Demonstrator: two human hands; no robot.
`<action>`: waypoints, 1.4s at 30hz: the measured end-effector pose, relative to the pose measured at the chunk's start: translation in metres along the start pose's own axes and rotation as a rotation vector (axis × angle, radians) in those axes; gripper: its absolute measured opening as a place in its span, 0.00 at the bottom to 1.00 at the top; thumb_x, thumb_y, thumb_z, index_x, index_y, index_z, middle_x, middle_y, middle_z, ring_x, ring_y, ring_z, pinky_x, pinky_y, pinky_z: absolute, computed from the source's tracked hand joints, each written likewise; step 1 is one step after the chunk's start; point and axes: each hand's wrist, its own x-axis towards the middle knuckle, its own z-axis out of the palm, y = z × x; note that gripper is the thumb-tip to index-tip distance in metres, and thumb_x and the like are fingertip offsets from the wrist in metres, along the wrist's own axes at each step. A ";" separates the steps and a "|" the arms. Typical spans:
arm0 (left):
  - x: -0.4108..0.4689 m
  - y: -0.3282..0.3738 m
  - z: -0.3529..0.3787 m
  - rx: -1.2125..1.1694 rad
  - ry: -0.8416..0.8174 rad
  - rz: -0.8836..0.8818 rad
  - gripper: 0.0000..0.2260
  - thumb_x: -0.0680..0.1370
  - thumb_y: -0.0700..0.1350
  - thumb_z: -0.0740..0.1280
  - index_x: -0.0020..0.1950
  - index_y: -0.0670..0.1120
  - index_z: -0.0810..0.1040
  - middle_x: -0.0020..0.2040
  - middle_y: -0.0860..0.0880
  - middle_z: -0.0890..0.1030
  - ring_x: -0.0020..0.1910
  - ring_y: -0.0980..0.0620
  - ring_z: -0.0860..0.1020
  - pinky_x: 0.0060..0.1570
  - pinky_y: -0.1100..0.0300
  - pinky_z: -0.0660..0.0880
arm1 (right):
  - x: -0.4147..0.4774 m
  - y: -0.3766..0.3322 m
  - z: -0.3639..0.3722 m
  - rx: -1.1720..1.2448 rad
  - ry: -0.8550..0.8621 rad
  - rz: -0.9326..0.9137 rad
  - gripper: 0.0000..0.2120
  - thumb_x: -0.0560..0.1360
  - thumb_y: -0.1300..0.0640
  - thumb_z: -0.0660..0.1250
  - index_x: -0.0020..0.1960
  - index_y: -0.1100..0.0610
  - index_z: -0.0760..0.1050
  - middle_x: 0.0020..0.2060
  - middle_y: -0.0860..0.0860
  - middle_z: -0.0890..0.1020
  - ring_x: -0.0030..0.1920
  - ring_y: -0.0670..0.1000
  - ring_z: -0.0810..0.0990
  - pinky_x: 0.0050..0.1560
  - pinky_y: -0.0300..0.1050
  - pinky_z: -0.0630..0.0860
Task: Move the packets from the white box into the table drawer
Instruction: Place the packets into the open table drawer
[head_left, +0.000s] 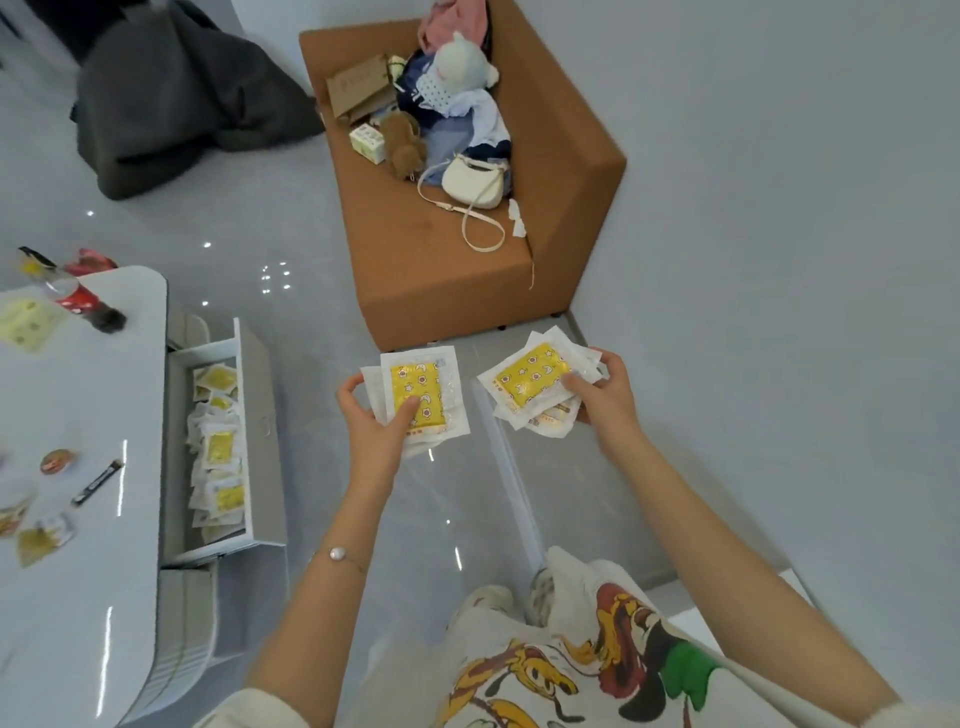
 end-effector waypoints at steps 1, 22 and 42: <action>0.011 0.002 -0.007 -0.014 0.028 -0.001 0.29 0.74 0.41 0.74 0.64 0.59 0.60 0.48 0.55 0.81 0.42 0.56 0.84 0.36 0.65 0.79 | 0.011 -0.003 0.015 -0.016 -0.029 0.009 0.18 0.75 0.64 0.67 0.59 0.49 0.67 0.48 0.49 0.82 0.45 0.51 0.84 0.39 0.48 0.80; 0.201 0.018 -0.120 -0.241 0.851 -0.106 0.29 0.73 0.40 0.74 0.64 0.57 0.60 0.54 0.58 0.72 0.43 0.59 0.81 0.34 0.68 0.78 | 0.278 -0.081 0.316 -0.355 -0.654 0.052 0.18 0.74 0.64 0.67 0.59 0.49 0.69 0.57 0.50 0.80 0.55 0.52 0.81 0.51 0.53 0.80; 0.322 -0.074 -0.305 -0.682 1.234 -0.384 0.23 0.76 0.36 0.69 0.67 0.49 0.64 0.56 0.49 0.79 0.50 0.50 0.81 0.39 0.60 0.79 | 0.325 0.035 0.698 -0.717 -1.022 0.240 0.16 0.76 0.65 0.65 0.60 0.51 0.68 0.52 0.51 0.79 0.49 0.52 0.81 0.37 0.44 0.78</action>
